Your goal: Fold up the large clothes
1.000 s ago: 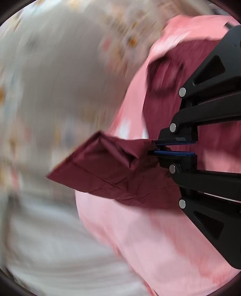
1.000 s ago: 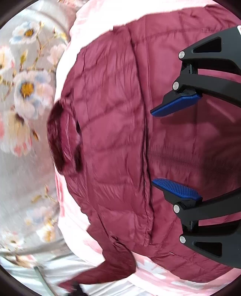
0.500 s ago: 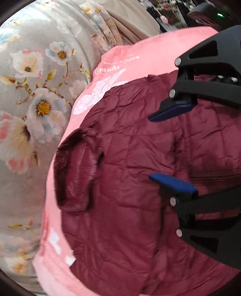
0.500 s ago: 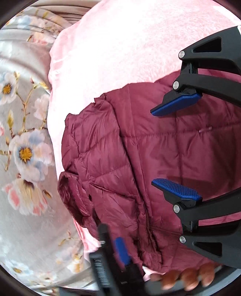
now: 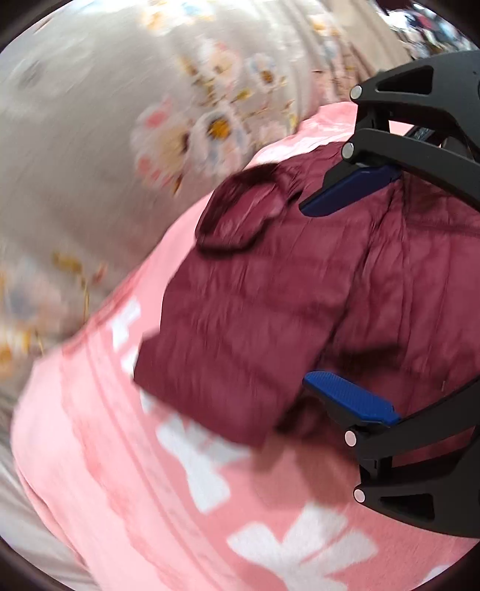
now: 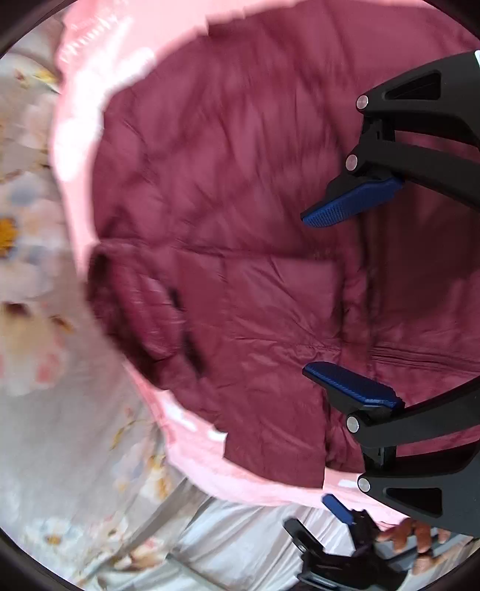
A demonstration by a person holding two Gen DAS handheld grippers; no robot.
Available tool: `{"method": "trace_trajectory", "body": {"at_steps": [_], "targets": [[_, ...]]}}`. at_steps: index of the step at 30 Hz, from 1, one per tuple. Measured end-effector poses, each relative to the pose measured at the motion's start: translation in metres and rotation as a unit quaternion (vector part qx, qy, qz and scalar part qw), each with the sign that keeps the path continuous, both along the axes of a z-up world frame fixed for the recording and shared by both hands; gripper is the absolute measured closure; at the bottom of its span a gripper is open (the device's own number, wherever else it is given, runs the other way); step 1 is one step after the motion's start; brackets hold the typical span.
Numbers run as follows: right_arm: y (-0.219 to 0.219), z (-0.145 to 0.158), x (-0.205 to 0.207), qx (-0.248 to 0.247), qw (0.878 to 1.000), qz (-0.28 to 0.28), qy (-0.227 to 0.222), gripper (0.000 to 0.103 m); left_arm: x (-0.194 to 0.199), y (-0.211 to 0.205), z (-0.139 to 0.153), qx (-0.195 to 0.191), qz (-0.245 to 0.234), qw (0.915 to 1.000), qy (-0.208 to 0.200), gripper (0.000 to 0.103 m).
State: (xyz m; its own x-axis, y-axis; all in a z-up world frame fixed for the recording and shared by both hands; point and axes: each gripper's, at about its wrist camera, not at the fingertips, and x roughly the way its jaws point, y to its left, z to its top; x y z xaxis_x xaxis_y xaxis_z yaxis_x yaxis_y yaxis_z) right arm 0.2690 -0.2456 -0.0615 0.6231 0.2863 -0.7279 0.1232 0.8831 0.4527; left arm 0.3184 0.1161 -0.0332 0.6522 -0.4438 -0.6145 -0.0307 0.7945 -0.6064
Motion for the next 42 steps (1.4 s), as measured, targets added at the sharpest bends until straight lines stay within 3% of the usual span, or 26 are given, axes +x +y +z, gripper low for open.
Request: {"method": "trace_trajectory", "body": {"at_steps": [2, 3, 6, 9, 12, 17, 20, 23, 24, 25, 30, 36, 39, 42], "targets": [[0.009, -0.009, 0.010, -0.009, 1.000, 0.001, 0.008, 0.068, 0.003, 0.012, -0.007, -0.011, 0.009, 0.9999, 0.009, 0.021], [0.012, -0.007, 0.013, -0.020, 1.000, 0.008, 0.005, 0.100, 0.005, 0.017, -0.008, -0.015, 0.010, 0.9998, 0.012, 0.021], [0.004, 0.026, 0.014, -0.015, 0.999, 0.008, -0.041, 0.100, 0.012, 0.030, -0.012, -0.035, 0.011, 0.9991, 0.020, 0.022], [-0.017, 0.086, 0.003, -0.080, 0.990, -0.026, -0.110, 0.100, 0.014, 0.036, -0.015, -0.047, 0.009, 0.9986, 0.022, 0.022], [-0.042, 0.109, -0.002, -0.121, 0.984, -0.053, -0.119, 0.100, 0.023, 0.027, -0.016, -0.052, 0.000, 0.9984, 0.024, 0.022], [-0.073, 0.090, -0.003, -0.125, 0.986, -0.069, -0.084, 0.100, 0.041, 0.008, -0.025, -0.039, -0.006, 0.9986, 0.036, 0.022], [-0.081, 0.078, -0.007, -0.124, 0.987, -0.071, -0.078, 0.100, 0.055, 0.001, -0.035, -0.018, 0.001, 0.9986, 0.051, 0.030], [-0.080, 0.071, -0.006, -0.123, 0.988, -0.064, -0.072, 0.100, 0.071, -0.006, -0.043, 0.005, 0.003, 0.9973, 0.074, 0.059], [-0.078, 0.070, -0.006, -0.126, 0.988, -0.059, -0.071, 0.100, 0.075, -0.010, -0.044, 0.017, 0.000, 0.9968, 0.078, 0.082], [-0.076, 0.069, -0.006, -0.128, 0.988, -0.052, -0.070, 0.100, 0.076, -0.011, -0.042, 0.028, -0.002, 0.9967, 0.076, 0.096], [-0.068, 0.074, -0.016, -0.119, 0.988, -0.027, -0.099, 0.100, 0.060, 0.004, -0.012, 0.067, 0.037, 0.9969, 0.017, 0.100], [-0.062, 0.001, -0.014, -0.122, 0.992, -0.024, -0.005, 0.100, 0.058, -0.001, -0.048, 0.117, 0.023, 0.9913, 0.056, 0.101], [-0.063, -0.013, -0.017, -0.118, 0.993, -0.027, -0.002, 0.100, 0.057, -0.003, -0.062, 0.120, 0.019, 0.9907, 0.060, 0.101], [-0.067, -0.016, -0.016, -0.106, 0.994, -0.031, 0.000, 0.102, 0.056, -0.011, -0.063, 0.151, 0.016, 0.9871, 0.051, 0.101]]}}
